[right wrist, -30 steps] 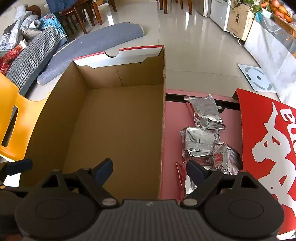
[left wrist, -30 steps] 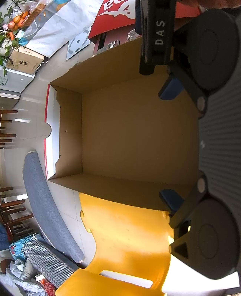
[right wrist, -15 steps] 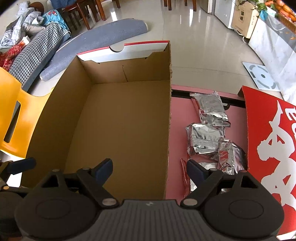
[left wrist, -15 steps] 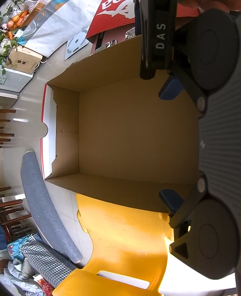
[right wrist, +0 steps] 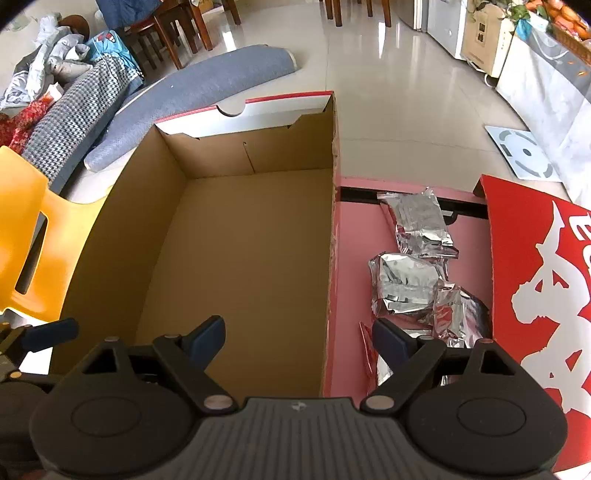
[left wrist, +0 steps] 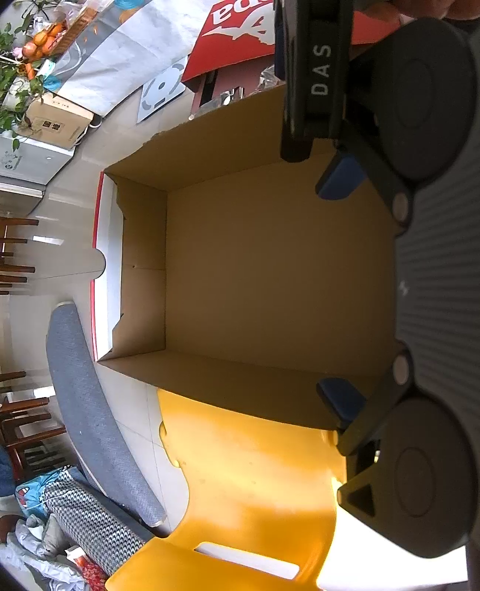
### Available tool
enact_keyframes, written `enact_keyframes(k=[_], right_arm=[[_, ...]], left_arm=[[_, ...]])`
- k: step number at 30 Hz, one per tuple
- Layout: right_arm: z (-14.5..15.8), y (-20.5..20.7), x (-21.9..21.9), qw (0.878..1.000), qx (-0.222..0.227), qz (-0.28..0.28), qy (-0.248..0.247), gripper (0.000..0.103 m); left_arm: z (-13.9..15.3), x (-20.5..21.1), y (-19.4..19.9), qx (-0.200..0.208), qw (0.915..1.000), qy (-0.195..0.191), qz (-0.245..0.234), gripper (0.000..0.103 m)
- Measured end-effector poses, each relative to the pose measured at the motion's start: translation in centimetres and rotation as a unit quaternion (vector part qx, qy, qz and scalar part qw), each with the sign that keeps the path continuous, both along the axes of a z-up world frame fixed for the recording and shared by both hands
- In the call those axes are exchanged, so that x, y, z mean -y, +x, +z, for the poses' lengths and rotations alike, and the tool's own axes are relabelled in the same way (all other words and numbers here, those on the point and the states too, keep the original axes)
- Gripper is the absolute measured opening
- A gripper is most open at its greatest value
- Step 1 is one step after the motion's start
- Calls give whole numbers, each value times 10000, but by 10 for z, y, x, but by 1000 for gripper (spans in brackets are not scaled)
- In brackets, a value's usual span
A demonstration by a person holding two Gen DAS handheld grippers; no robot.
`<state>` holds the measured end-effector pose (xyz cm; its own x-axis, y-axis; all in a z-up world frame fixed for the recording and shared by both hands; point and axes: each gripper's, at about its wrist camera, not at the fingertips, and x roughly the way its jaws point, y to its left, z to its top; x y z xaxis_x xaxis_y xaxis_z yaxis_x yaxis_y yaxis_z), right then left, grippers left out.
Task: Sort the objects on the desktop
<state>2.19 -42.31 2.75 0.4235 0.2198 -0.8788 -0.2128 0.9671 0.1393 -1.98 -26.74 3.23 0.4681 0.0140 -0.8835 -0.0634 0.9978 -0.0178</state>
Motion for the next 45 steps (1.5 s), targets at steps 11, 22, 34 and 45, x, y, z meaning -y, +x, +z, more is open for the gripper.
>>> enact_keyframes(k=[11,22,34,45], right_arm=[[4,4,19,9996,-38,-226,135,87],[13,-1,34,9994,70,-303,152,87],[20,-10,63,9987,152,-479,115,87],[26,-19,83,9983,218,-533,81,87]], left_arm=[[6,11,2,81,9999,-40,-75,103],[10,29,3,138,9997,59,-203,103],[12,54,-3,166,9991,158,-345,103],[13,75,-10,164,9989,200,-399,103]])
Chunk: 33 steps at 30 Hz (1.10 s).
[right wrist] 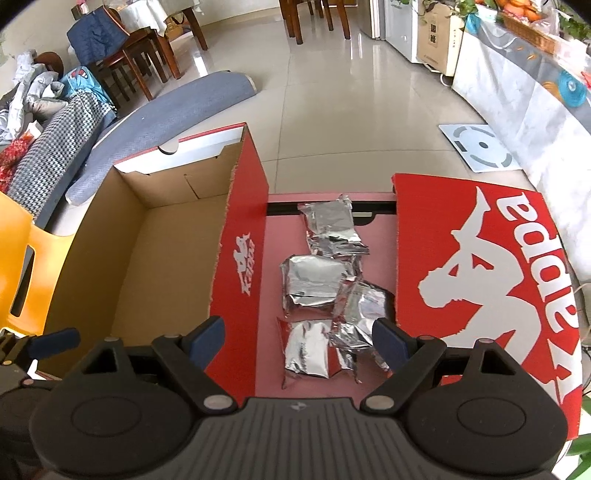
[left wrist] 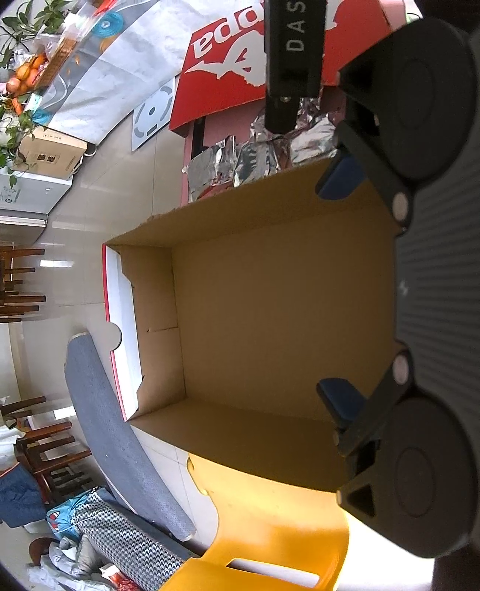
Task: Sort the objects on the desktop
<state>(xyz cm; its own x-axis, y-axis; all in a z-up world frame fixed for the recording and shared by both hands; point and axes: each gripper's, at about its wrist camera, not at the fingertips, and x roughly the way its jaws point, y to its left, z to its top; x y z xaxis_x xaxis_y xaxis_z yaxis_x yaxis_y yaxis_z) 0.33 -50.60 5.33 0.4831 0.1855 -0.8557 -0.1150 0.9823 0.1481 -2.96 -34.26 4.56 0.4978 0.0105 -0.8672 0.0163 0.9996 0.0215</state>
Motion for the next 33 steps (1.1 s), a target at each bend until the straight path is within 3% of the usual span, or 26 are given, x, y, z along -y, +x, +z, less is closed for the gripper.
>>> enact_keyframes(k=[33], right_arm=[[-2,-20,66,9994,-224,-271,-74,87]], left_arm=[[0,70,-26,-198,9993,160,-290,103]])
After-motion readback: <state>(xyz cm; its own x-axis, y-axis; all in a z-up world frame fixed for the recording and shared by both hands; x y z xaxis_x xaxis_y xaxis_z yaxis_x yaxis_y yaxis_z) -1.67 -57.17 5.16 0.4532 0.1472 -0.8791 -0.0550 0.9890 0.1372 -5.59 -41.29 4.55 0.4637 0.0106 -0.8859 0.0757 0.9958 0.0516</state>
